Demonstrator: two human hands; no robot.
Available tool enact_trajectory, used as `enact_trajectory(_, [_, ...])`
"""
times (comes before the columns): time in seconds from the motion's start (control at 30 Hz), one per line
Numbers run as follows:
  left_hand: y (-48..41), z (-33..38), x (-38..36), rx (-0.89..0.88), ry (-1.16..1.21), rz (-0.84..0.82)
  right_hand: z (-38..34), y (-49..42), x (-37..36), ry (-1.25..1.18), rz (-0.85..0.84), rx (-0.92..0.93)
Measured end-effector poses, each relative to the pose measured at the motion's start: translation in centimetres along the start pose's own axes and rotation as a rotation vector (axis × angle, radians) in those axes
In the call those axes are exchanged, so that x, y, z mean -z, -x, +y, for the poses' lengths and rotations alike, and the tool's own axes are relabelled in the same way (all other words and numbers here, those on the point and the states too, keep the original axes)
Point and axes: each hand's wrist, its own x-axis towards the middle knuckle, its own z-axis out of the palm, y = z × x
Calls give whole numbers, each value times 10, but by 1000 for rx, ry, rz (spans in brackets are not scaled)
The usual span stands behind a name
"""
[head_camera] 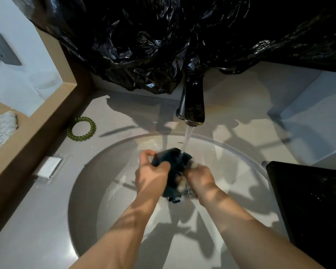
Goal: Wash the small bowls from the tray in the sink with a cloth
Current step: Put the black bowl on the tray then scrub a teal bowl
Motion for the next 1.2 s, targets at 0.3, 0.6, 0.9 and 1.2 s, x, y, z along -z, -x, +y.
enact_trajectory(0.3, [-2,0,5,-37,-47,-180,-4,3,8,316,145,288])
enact_trajectory(0.6, [3,3,-2,-64,-77,-265,-9,1,28,440,86,614])
enact_trajectory(0.9, [-6,-5,4,-27,189,-169,-4,-4,4,18,61,101])
enact_trajectory(1.2, [0,-5,-1,-77,6,-294,-36,7,29,443,-17,422])
